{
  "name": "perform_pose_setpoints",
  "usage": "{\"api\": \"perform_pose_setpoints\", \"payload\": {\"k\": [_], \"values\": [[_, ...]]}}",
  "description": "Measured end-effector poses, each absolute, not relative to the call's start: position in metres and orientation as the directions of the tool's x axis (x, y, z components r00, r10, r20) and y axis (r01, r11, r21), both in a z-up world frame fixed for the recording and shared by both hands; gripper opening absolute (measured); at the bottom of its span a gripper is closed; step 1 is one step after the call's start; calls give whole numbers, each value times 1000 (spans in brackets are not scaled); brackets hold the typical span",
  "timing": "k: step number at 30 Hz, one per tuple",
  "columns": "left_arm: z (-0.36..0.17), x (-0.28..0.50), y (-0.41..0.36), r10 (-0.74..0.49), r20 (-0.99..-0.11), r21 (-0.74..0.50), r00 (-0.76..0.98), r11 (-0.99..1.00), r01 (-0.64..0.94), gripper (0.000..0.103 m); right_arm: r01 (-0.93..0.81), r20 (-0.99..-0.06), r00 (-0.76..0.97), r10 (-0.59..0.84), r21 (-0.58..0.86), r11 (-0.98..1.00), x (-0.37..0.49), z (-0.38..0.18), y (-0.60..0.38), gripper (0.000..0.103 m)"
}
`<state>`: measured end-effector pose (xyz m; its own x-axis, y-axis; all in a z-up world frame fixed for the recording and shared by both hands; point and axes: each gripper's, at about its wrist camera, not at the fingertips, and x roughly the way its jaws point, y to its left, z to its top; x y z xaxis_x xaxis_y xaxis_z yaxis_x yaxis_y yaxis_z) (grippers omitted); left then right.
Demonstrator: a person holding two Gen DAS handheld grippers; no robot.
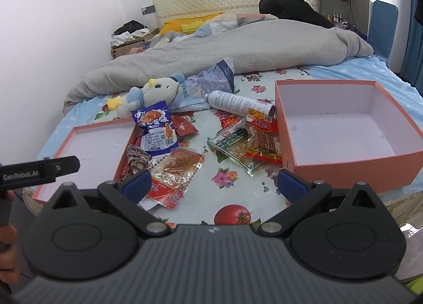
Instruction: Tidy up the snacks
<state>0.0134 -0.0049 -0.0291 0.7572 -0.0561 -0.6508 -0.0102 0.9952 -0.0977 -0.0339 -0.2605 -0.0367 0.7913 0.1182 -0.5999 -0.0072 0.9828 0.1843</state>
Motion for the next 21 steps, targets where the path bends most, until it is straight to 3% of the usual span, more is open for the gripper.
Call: {"api": "perform_pose_setpoints", "payload": {"k": [21], "values": [[-26,11,-5,-53,-656,-91,753,996,-9,103,-5,-602,790,119,188,982,-36,-38,-263,103]]}}
